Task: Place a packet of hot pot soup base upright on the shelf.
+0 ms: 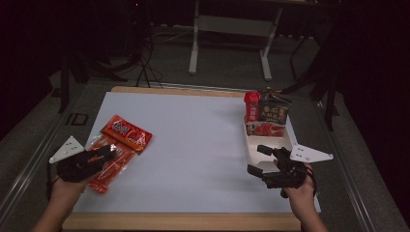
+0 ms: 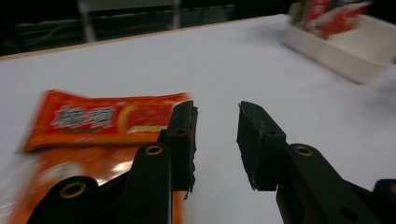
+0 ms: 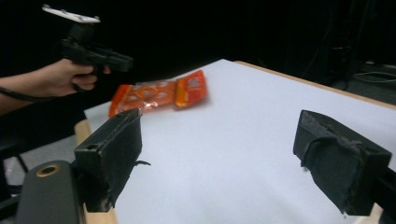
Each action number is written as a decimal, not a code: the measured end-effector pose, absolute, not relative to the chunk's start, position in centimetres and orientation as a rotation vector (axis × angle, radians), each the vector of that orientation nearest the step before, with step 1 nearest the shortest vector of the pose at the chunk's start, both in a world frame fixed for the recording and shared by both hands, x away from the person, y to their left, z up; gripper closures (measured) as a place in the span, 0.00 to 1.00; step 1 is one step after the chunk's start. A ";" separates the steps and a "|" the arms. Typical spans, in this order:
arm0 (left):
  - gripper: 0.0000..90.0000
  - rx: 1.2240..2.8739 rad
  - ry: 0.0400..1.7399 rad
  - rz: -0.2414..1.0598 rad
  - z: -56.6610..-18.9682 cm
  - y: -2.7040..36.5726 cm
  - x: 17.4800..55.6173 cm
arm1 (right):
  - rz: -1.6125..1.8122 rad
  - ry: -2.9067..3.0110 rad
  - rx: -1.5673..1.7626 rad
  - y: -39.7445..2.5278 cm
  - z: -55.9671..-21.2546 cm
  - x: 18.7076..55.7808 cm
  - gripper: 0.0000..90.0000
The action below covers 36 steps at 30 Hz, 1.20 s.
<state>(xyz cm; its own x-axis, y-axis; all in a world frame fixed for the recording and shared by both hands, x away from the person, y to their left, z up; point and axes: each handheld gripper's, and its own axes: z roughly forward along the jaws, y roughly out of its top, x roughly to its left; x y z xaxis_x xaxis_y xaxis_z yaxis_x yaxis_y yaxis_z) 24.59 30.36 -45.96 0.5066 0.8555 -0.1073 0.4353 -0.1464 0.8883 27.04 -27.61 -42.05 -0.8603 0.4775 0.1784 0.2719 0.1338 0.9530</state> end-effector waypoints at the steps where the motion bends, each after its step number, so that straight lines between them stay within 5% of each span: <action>1: 0.80 1.769 1.088 0.537 -46.0 30.4 24.6 | 1.816 2.232 0.747 -27.6 -42.1 27.0 0.16; 12: 0.99 1.814 1.314 0.601 -47.5 34.7 27.5 | 1.833 2.241 0.709 -27.2 -42.4 26.5 0.16; 36: 1.00 1.988 1.552 0.586 -52.6 38.9 29.6 | 1.881 2.271 0.685 -26.4 -42.4 26.3 0.16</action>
<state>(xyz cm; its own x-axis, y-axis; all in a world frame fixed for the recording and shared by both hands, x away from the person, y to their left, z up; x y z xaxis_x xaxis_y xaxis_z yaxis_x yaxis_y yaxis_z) 29.63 38.91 -52.60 0.2403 0.9707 0.0068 0.7330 -0.1860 0.6544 26.27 -26.45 -42.40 -0.8915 0.4091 0.1944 0.2672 0.1283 0.9551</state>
